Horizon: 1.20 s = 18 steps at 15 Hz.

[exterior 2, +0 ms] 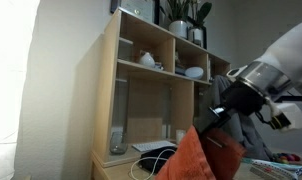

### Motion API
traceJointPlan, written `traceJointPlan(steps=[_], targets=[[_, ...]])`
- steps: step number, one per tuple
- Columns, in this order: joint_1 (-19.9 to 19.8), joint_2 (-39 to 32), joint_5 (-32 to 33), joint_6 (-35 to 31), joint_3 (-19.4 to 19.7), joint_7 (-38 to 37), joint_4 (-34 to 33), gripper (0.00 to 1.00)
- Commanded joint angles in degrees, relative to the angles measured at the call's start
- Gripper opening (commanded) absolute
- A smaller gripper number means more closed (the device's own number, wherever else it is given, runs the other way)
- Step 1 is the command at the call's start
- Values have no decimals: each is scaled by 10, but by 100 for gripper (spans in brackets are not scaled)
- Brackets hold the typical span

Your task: Unfold the orange towel

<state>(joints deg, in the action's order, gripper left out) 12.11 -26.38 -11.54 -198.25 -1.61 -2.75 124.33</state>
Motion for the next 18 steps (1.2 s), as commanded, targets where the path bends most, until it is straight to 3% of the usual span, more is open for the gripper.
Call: traceJointPlan(steps=[1, 10, 14, 15, 18], targets=[[4, 12, 0, 1, -3, 0, -1, 0], [4, 21, 0, 1, -3, 0, 2, 0], [109, 22, -65, 1, 116, 26, -21, 0], [165, 14, -111, 1, 182, 37, -44, 0], [272, -23, -229, 2, 317, 87, -92, 0]])
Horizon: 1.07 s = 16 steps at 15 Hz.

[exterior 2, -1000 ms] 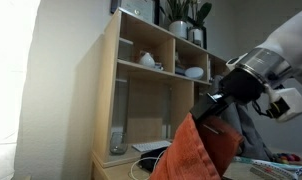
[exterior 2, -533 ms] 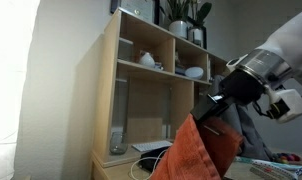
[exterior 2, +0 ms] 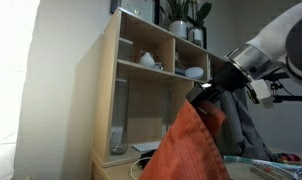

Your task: Unfold the orange towel

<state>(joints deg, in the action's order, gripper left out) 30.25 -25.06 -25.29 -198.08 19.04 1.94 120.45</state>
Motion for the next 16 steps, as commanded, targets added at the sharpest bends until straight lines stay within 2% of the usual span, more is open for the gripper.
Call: traceJointPlan(steps=[1, 4, 7, 9, 11, 12, 15, 16], targets=[[127, -59, -132, 1, 157, 53, -71, 0], [243, -129, -214, -4, 294, 34, -80, 0], [307, -199, -283, -5, 363, 21, -68, 0], [324, -236, -327, -4, 375, 19, -62, 0], [324, -241, -347, 7, 367, 24, -58, 0], [320, -241, -348, 10, 361, 22, -58, 0], [289, -187, -300, 15, 310, 26, -56, 0], [308, -237, -325, 4, 335, 21, -57, 0]])
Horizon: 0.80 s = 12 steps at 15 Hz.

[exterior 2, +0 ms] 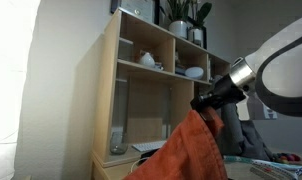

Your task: Unfold the orange towel

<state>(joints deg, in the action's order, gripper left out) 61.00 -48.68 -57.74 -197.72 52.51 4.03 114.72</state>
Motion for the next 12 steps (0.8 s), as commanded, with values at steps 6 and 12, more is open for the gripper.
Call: traceJointPlan(steps=[6, 12], targets=[[-8, 24, 14, 1, -16, 0, 0, 0], [5, 22, 13, 37, -8, 9, 0, 0]])
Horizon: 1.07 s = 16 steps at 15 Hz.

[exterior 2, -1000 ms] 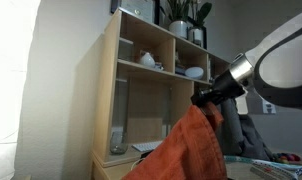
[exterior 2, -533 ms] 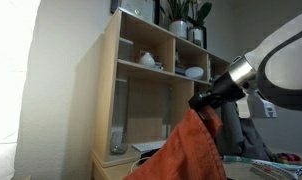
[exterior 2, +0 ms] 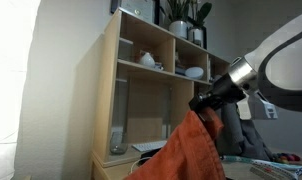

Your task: Unfold the orange towel

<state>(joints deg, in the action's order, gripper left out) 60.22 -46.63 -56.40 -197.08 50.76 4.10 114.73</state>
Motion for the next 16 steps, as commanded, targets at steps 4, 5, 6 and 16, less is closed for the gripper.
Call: traceJointPlan(steps=[4, 5, 6, 16], targets=[[5, 22, 1, 50, 8, 4, 0, 0], [-3, 32, 4, 50, 4, 4, 1, 0], [-3, 30, -3, 49, 10, -3, 0, 0], [-75, 70, -20, 70, 23, -55, -7, 0]])
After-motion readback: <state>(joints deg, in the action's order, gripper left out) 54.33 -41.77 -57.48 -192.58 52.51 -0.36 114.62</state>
